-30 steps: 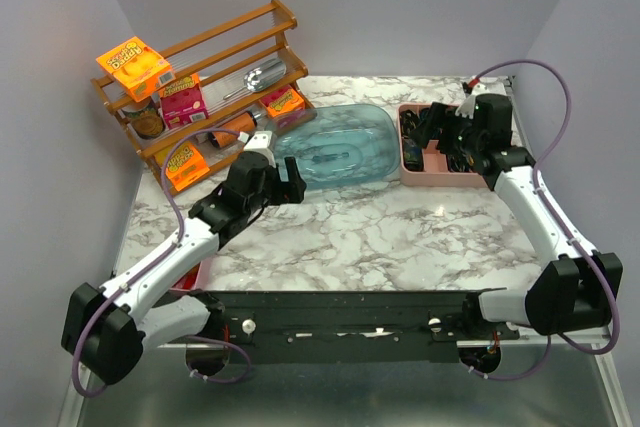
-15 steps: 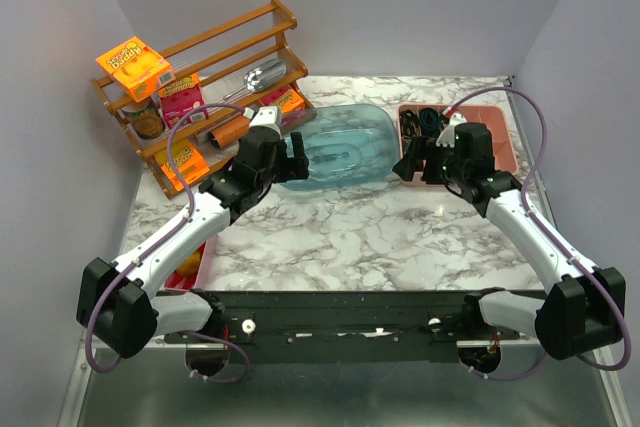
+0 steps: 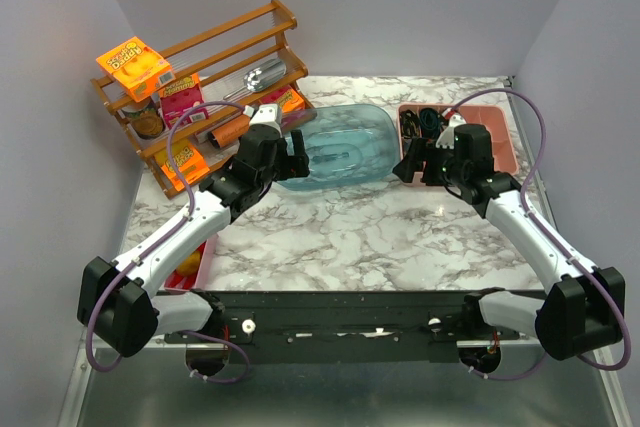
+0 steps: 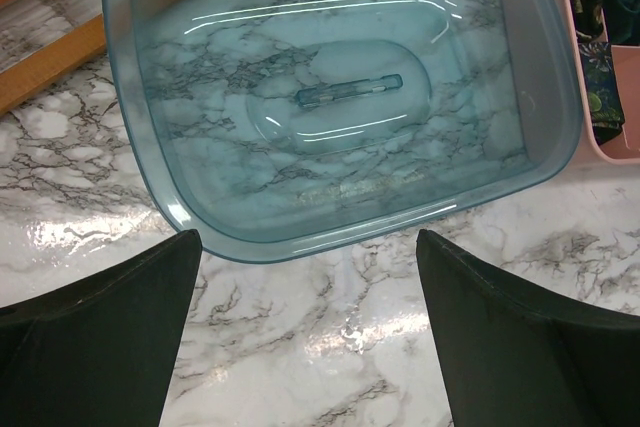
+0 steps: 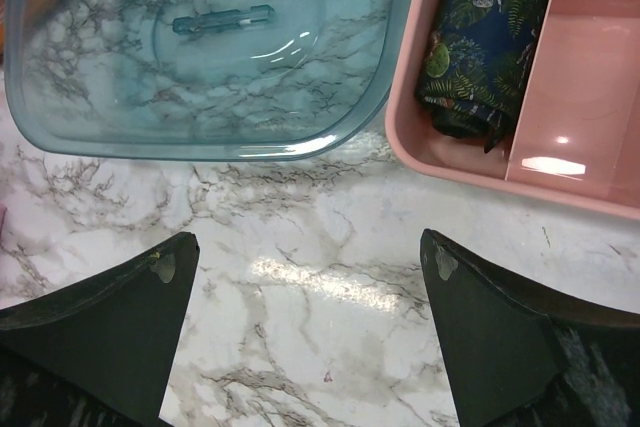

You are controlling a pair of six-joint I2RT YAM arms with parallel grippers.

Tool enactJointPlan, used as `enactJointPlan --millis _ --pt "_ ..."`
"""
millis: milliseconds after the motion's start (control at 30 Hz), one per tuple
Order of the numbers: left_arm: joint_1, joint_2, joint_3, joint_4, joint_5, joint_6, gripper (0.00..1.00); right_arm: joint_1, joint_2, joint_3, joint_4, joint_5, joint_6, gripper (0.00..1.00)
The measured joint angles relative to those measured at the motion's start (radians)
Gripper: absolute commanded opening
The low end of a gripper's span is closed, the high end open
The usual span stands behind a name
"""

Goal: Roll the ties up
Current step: Reset both arms

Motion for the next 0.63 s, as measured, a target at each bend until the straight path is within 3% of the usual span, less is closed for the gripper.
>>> enactJointPlan --millis 633 --pt "0.000 -0.039 -0.050 0.060 0.019 0.003 0.98 0.000 0.011 0.004 0.000 0.000 0.000 1.00"
